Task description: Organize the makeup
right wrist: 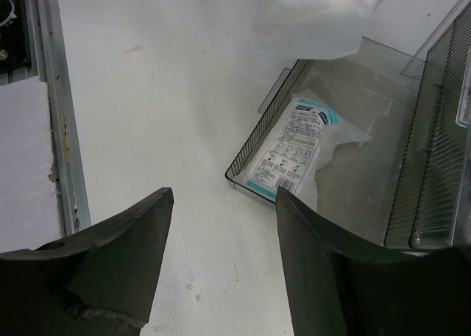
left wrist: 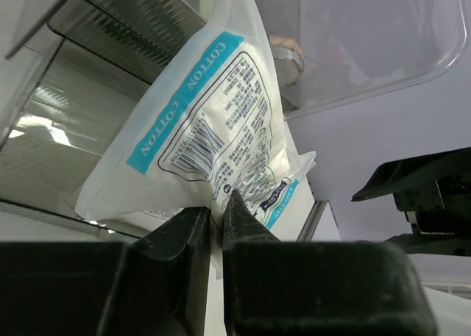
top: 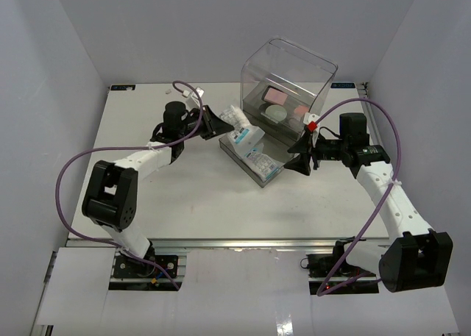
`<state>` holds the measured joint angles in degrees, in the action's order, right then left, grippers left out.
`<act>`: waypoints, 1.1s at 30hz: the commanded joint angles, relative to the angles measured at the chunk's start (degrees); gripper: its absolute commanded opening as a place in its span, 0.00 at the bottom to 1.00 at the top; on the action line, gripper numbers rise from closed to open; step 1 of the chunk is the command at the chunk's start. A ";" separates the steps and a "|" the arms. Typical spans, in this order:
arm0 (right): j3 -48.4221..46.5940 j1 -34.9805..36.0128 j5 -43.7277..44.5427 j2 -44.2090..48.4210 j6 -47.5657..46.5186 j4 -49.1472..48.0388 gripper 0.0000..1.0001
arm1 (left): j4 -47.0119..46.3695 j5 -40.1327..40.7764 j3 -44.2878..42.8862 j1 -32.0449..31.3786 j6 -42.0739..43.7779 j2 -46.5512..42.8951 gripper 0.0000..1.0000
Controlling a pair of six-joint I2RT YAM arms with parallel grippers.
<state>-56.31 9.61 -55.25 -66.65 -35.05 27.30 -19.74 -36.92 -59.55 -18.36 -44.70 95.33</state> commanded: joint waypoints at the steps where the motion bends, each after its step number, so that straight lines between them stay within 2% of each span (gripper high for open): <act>1: 0.50 -0.82 -1.62 1.09 -0.11 -1.81 0.64 | -2.41 1.85 -3.20 -2.64 -5.13 3.53 0.15; 8: 0.67 -1.09 -1.79 1.00 -0.11 -1.81 0.64 | -5.16 2.74 -4.53 -4.01 -14.72 9.51 0.16; 21: 0.96 -1.35 -1.97 1.00 -0.11 -1.81 0.64 | 4.25 2.92 -17.49 -4.41 -17.69 22.13 0.16; 33: 1.03 -1.39 -2.06 0.82 -0.11 -1.77 0.64 | 10.68 4.31 -23.28 -5.06 -16.29 28.10 0.17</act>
<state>-55.37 8.58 -55.70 -66.67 -34.94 26.83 -11.23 -33.57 -78.97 -22.72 -61.78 122.93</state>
